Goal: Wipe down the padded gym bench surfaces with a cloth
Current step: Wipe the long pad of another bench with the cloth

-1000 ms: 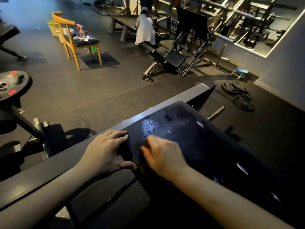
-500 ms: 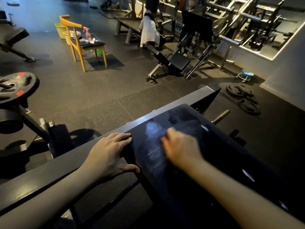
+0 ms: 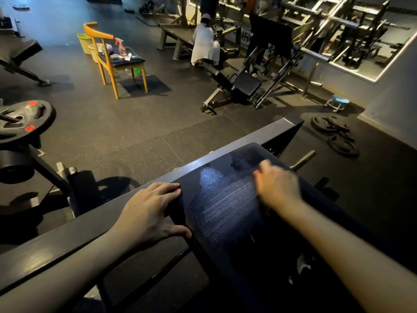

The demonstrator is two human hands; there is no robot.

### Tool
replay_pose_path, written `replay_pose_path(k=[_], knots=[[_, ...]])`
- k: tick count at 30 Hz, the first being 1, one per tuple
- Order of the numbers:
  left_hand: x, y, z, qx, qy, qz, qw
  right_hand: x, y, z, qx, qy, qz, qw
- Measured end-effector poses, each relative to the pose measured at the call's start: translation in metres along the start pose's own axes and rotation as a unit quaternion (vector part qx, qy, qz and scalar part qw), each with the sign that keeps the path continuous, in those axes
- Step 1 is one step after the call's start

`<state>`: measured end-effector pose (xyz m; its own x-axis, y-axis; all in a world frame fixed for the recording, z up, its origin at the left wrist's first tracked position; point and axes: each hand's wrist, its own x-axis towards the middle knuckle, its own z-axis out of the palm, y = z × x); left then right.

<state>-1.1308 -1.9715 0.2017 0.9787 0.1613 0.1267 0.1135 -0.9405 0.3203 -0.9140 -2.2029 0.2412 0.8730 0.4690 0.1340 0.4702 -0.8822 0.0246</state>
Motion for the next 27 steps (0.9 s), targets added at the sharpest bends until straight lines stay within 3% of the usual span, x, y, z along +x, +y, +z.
replay_pose_path(k=[2,4,6,8,11,13,16,18,20,23,25,27], knots=[[0.0,0.0,0.001,-0.007,-0.001,-0.006,1.0,0.031,0.022,0.0,-0.014,0.016,0.093,0.995],[0.0,0.001,0.001,-0.021,0.001,-0.017,1.0,0.034,-0.011,0.002,0.037,0.023,0.09,0.995],[-0.001,0.002,0.001,-0.017,0.007,-0.018,1.0,0.01,-0.065,0.002,0.096,-0.006,0.026,0.995],[-0.004,0.002,0.001,-0.003,0.004,-0.011,1.0,-0.041,-0.106,-0.003,0.134,-0.026,-0.111,0.984],[-0.008,-0.001,0.004,-0.002,0.007,-0.016,1.0,-0.104,-0.09,-0.006,0.155,0.011,-0.231,0.961],[-0.007,-0.002,0.008,-0.003,0.011,-0.016,1.0,-0.088,-0.038,-0.003,0.101,0.027,-0.166,0.981],[-0.001,-0.001,0.003,0.015,0.007,-0.001,1.0,-0.016,0.045,-0.004,0.008,0.005,0.059,0.998],[0.007,0.001,-0.005,0.034,-0.012,0.008,0.999,0.022,0.058,-0.006,0.018,0.011,0.151,0.988],[0.022,0.006,-0.011,0.04,-0.025,-0.001,0.999,0.039,0.029,0.0,0.071,0.016,0.165,0.984],[0.05,0.019,-0.008,0.05,-0.034,-0.011,0.998,0.006,-0.038,-0.001,0.099,-0.035,0.035,0.994],[0.068,0.025,-0.003,0.021,-0.037,-0.037,0.998,-0.038,-0.047,-0.007,0.091,-0.05,-0.07,0.992],[0.08,0.026,0.002,-0.01,-0.043,-0.063,0.997,-0.055,-0.009,-0.014,0.062,-0.033,-0.059,0.996]])
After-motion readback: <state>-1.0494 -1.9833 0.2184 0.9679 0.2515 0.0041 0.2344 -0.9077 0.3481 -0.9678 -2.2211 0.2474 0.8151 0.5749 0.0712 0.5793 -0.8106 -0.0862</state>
